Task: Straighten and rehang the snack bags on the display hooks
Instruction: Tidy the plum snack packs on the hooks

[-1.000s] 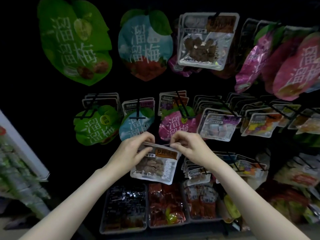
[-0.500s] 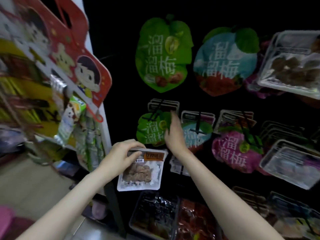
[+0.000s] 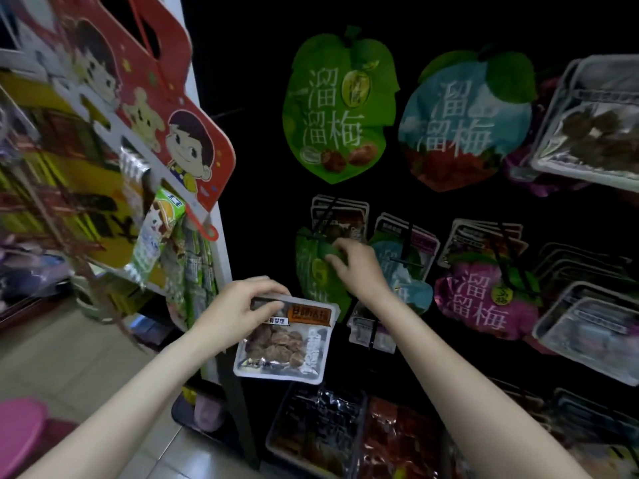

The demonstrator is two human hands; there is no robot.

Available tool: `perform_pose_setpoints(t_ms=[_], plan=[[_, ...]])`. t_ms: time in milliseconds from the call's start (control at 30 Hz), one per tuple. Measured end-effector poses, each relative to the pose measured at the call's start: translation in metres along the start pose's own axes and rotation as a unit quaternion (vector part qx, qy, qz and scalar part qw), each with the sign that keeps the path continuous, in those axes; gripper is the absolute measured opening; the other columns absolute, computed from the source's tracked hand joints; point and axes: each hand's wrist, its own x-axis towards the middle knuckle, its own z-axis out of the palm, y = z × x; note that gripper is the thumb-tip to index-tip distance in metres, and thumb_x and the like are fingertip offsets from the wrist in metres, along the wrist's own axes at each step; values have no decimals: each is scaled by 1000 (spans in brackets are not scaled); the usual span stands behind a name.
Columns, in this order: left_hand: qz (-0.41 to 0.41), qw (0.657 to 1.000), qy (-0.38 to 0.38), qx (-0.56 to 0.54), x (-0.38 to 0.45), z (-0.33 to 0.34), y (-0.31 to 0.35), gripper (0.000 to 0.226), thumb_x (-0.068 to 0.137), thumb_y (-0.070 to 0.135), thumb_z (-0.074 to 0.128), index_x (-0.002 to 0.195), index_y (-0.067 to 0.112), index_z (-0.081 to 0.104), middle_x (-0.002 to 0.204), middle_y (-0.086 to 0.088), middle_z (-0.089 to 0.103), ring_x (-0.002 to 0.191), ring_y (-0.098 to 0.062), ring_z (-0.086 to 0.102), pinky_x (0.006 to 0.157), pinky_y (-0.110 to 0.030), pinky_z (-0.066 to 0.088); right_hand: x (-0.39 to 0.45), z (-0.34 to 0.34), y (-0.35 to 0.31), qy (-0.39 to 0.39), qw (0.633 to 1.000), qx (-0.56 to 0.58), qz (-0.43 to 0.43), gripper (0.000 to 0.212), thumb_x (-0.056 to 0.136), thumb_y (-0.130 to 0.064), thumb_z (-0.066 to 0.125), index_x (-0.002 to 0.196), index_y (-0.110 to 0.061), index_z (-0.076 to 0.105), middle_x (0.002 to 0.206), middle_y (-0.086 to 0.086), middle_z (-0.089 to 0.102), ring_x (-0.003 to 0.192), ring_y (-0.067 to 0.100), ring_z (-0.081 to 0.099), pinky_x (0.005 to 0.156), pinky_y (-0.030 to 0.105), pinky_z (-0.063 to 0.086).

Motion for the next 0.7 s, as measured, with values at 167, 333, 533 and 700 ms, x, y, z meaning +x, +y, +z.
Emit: perform_pose_setpoints(t_ms=[167,333,533,700], plan=[[13,1000,-9,-21,1,-11,8,28,86,15,64,90,42,58,98,29,59,92,4,58,75,-10,42,-28,-41,-29,-50,988,-121,-81,25,91,-22,58,111,-9,62,109,8,59,103,28,56,83,34,44],[27,999,3,-42,6,-13,25,26,86,14,64,87,40,60,90,24,63,88,4,59,74,-10,41,-35,-104,-52,152,973,-94,-148,17,85,-19,59,97,-8,66,98,10,62,89,29,62,76,41,52],[31,998,21,-50,19,-18,50,24,87,15,62,88,39,60,94,17,64,91,2,59,78,-13,42,4,-153,-88,324,921,26,-214,26,89,-6,56,113,-7,64,100,-7,64,79,9,62,74,11,45],[11,999,18,-40,27,-19,62,15,88,16,62,94,30,61,94,16,63,90,1,58,72,-6,40,44,-149,-99,357,904,-3,-234,39,89,-3,41,121,-11,62,112,18,65,97,22,64,83,35,51]])
